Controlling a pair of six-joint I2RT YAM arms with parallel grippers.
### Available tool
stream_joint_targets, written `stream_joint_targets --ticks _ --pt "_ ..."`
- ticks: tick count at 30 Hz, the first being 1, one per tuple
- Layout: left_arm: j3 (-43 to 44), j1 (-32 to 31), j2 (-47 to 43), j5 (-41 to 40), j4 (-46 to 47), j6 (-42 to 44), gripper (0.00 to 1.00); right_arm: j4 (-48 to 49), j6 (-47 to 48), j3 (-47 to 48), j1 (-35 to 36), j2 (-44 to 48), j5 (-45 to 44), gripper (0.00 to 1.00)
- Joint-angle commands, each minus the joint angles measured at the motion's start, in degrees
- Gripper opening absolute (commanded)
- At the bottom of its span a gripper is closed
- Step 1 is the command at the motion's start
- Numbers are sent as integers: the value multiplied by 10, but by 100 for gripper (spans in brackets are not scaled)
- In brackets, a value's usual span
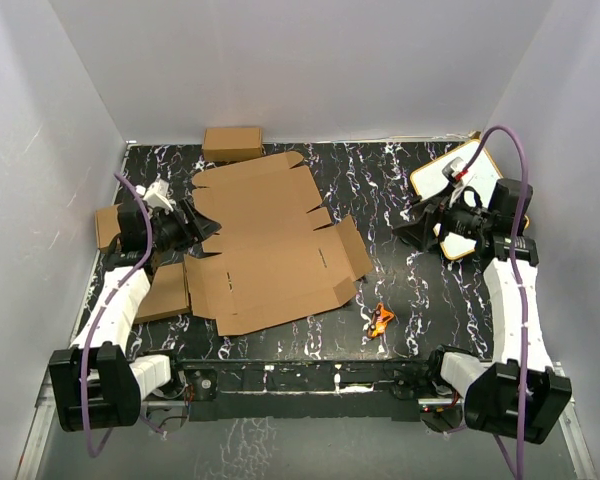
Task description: Fold the paper box
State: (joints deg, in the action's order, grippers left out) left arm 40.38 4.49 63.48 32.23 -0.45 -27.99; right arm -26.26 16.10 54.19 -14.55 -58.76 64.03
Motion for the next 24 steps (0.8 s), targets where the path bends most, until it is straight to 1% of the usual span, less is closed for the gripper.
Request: stream_joint_targets --ticks 1,3,4,6,7,8,9,11,12,14,15,17,19,21,24 --pt "-1 12 14 20 18 10 60 20 14 18 -3 -35 9 98" --pt "3 17 31 11 8 16 51 17 21 12 -3 -34 9 99" --pt "8 19 43 7 3 19 44 17 22 8 -3 -32 9 98" --pt "20 19 74 8 3 21 25 17 25 1 -4 -23 8 98" --pt "27 20 88 12 4 21 18 17 27 -1 -4 -18 7 98" --pt "33 22 100 19 6 19 15 19 28 -5 -4 -14 8 98" --pt "38 26 110 28 5 17 15 21 28 -9 -4 -12 9 98" --pt "44 32 118 36 5 19 15 25 28 -13 -4 -15 13 98" --pt "45 33 119 33 5 23 17 27 27 -13 -4 -19 16 98" --pt "55 34 125 11 -10 51 25 29 24 -12 -4 -29 21 98" --pt "65 34 129 -16 -30 62 29 31 22 -12 -4 -31 23 98" --pt "81 36 139 -41 -46 69 44 37 19 -20 -4 -29 24 98" --pt "97 39 153 -57 -49 73 53 39 19 -26 -4 -25 25 98" --pt "116 42 179 -78 -65 87 57 46 19 -33 -4 -25 24 98" --pt "135 57 214 -78 -79 93 58 49 19 -38 -5 -21 11 98"
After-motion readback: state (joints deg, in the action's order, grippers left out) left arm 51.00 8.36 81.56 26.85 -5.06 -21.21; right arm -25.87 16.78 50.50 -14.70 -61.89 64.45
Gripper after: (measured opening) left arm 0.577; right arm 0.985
